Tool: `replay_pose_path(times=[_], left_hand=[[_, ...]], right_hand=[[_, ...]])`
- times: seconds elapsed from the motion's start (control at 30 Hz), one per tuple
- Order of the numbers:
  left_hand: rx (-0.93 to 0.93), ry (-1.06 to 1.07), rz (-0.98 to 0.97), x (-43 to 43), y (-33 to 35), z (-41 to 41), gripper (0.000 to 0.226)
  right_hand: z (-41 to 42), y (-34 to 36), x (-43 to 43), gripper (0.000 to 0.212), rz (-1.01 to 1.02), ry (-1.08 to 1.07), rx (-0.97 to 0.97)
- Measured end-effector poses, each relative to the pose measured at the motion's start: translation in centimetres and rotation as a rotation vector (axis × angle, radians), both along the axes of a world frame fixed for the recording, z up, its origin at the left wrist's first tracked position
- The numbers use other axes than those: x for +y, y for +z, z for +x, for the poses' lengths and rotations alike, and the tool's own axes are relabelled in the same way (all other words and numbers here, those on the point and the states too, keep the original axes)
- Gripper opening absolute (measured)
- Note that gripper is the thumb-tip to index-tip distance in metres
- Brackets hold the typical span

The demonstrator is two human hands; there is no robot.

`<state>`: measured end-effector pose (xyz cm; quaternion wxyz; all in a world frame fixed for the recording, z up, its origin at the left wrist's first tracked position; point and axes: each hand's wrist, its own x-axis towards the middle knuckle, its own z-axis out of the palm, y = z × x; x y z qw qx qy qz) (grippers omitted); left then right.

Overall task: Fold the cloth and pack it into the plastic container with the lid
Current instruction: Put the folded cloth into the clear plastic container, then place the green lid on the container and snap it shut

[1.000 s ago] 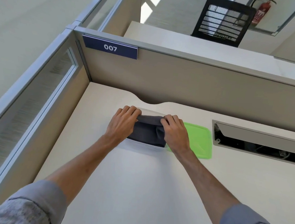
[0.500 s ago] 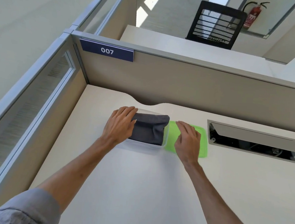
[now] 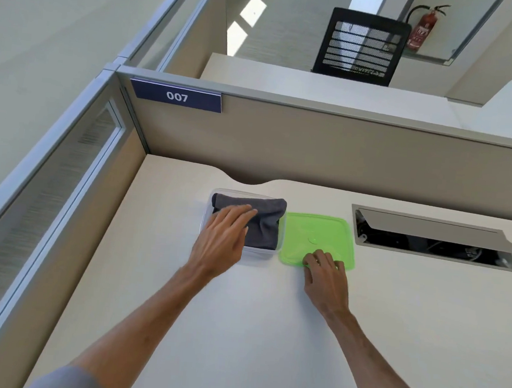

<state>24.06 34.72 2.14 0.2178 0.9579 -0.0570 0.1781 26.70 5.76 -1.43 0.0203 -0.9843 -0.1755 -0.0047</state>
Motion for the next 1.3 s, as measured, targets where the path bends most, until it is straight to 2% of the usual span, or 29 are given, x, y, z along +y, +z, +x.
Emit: replay_pose_path(times=[0.2,0.33,0.43,0.6,0.73,0.83,0.9,1.03,1.13,1.2,1.3], left_hand=[[-0.007,-0.228,-0.001,-3.9,-1.1,-2.6,0.062],[0.091,-0.325,-0.027,-6.0,-1.2,-3.3,0.070],[0.207,-0.356,-0.100,-7.2,-0.8,-3.6,0.067],[0.308,-0.201,-0.404,-7.6,1.1,-3.8,0.043],[0.377,-0.108,-0.823,-6.0,2.9,-3.6,0.020],[0.386,-0.086,-1.032,-4.1,4.2,-3.5,0.022],[0.369,-0.058,-1.120,-2.6,5.0,-3.5,0.027],[0.326,0.040,-1.226,0.5,5.9,-2.5,0.027],[0.308,0.097,-1.273,2.6,6.0,-1.8,0.028],[0.318,0.140,-1.288,3.8,5.9,-1.2,0.032],[0.347,0.215,-1.274,4.7,5.3,-0.3,0.038]], right_hand=[[-1.3,0.7,-1.3,0.016,0.021,0.053,-0.149],[-2.1,2.3,-2.9,0.017,0.113,0.073,-0.236],[-2.6,4.4,-3.6,0.014,0.186,0.116,-0.271],[-2.8,8.8,-2.5,0.014,0.306,0.131,-0.278],[-1.5,11.5,0.2,0.013,0.450,0.132,-0.230],[0.0,12.5,2.7,0.018,0.586,0.122,-0.191],[0.8,12.8,4.0,0.026,0.664,0.044,-0.216],[1.2,12.1,5.0,0.034,0.935,-0.323,-0.216],[1.0,10.9,5.8,0.027,1.082,-0.447,-0.032],[1.2,10.3,6.3,0.022,1.106,-0.478,0.095],[2.1,9.4,7.1,0.020,1.098,-0.494,0.177]])
